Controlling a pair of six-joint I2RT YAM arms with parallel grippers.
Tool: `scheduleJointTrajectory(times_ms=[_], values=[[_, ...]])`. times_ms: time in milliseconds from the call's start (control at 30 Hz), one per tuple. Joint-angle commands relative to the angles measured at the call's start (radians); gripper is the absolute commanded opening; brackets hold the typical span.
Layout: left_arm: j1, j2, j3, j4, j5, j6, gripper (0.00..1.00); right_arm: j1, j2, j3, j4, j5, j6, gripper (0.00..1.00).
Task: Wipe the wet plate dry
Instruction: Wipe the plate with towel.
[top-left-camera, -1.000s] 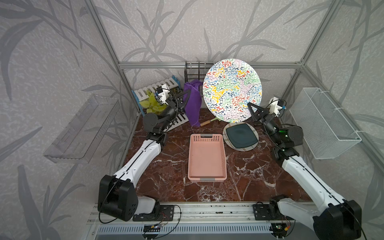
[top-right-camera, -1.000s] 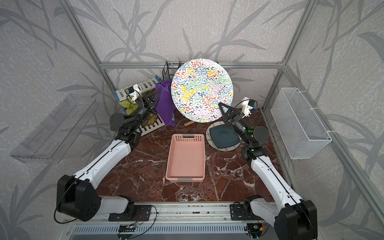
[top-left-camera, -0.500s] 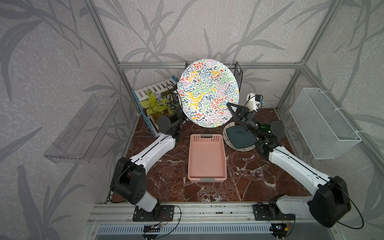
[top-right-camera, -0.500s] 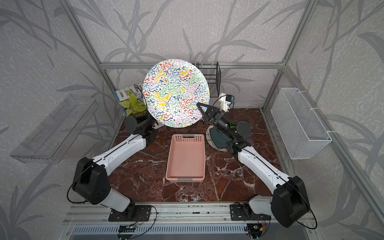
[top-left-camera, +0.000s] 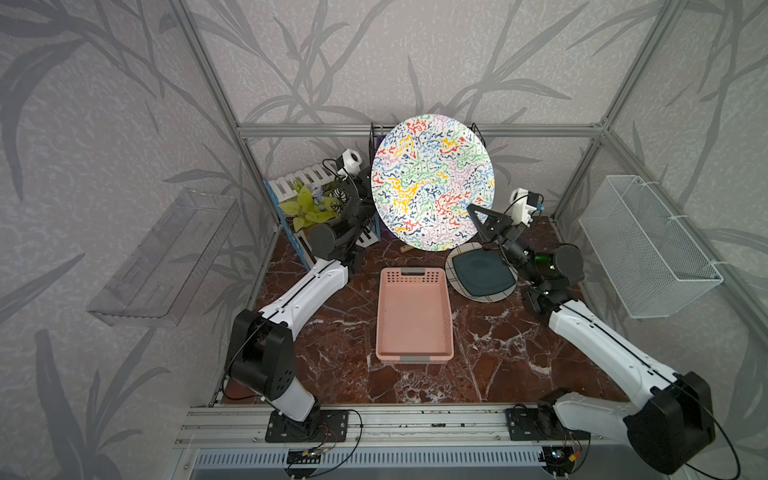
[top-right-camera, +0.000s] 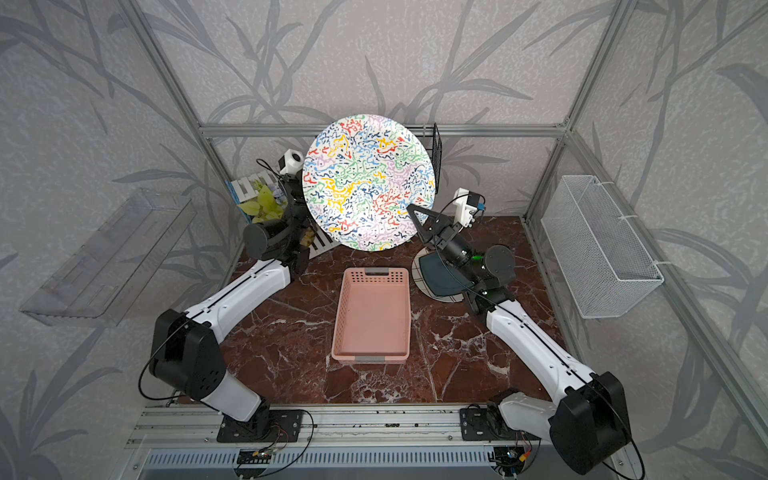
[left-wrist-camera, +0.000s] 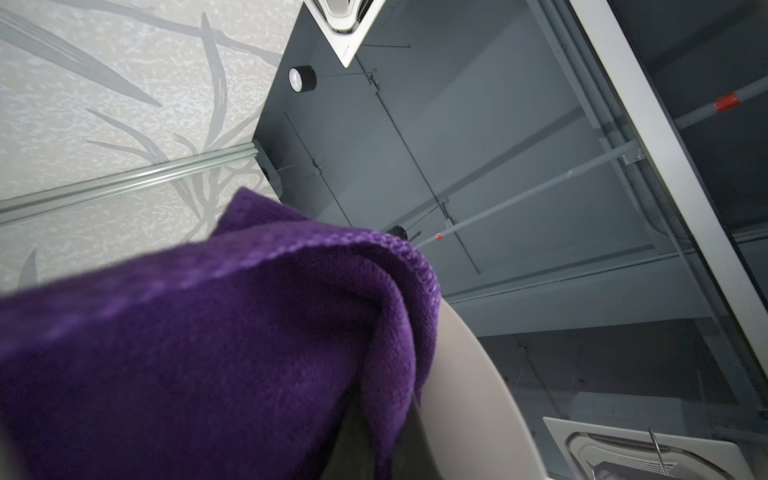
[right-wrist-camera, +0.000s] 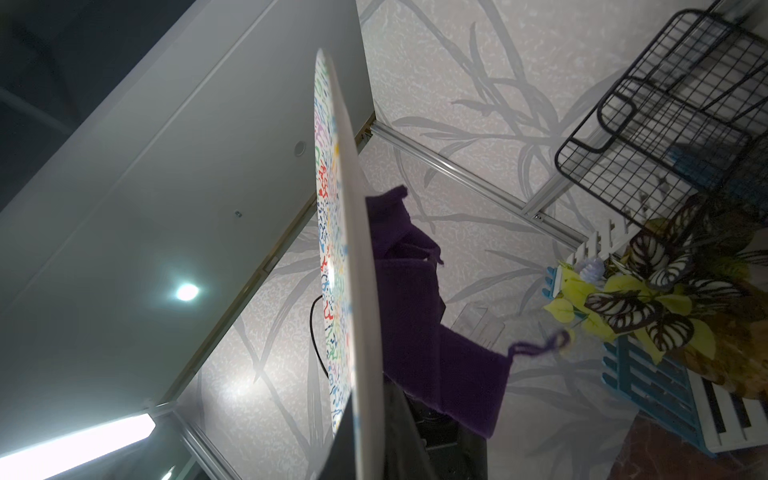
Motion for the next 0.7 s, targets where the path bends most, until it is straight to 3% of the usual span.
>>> scheduleJointTrajectory(times_ms=[0,167,300,367,467,533,600,667], values=[[-0.09,0.034,0.054,0.113,0.053,-0.015,0.0,0.018,0.005,0.015,-0.023,0.029,-0.049,0.0],[-0.172,0.021,-0.004,0.144,0.068,0.042,0.0,-0.025,0.097,0.14,-0.006,0.024,-0.025,0.0],[-0.173,-0.115,-0.175,0.008,0.095,0.2,0.0,-0.121,0.125,0.171,0.024,0.041,0.032,0.0],[-0.155,-0.212,-0.274,-0.149,0.09,0.323,0.0,-0.176,0.109,0.15,0.02,0.05,0.049,0.0],[-0.121,-0.366,-0.327,-0.508,0.075,0.639,0.0,-0.24,0.041,0.102,-0.089,0.059,0.03,0.0],[-0.124,-0.439,-0.288,-0.83,-0.008,0.89,0.0,-0.248,-0.013,0.071,-0.221,0.065,-0.031,0.0],[-0.13,-0.459,-0.214,-1.037,-0.095,1.121,0.0,-0.222,-0.065,0.056,-0.357,0.058,-0.137,0.0],[-0.129,-0.439,-0.168,-1.116,-0.123,1.196,0.0,-0.181,-0.088,0.05,-0.413,0.041,-0.2,0.0]])
